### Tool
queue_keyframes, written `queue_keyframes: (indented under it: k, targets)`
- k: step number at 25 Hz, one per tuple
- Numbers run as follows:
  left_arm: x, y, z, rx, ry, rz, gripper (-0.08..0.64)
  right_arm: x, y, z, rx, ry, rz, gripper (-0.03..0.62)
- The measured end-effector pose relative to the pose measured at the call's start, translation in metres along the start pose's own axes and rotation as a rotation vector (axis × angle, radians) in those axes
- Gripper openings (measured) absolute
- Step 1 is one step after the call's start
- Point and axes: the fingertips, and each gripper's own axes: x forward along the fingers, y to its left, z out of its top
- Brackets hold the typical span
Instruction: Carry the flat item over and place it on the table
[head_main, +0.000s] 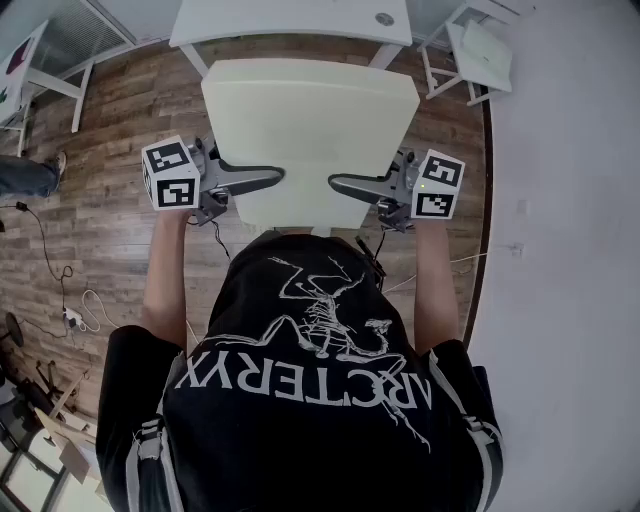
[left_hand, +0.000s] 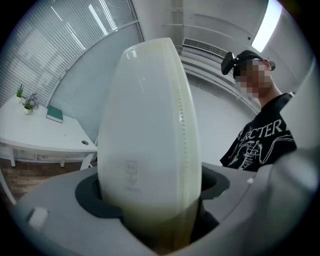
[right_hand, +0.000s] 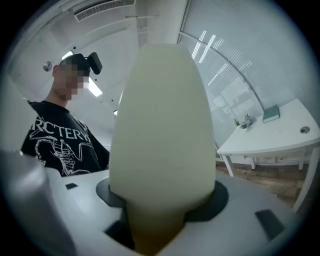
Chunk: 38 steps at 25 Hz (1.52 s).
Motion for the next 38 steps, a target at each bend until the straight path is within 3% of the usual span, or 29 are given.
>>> queue_keyframes:
  k: [38]
  targets:
    - [0.042, 0.025, 0.009, -0.026, 0.001, 0.057, 0.419, -0.035, -0.041, 0.007, 0.028, -0.001, 0.065, 0.29]
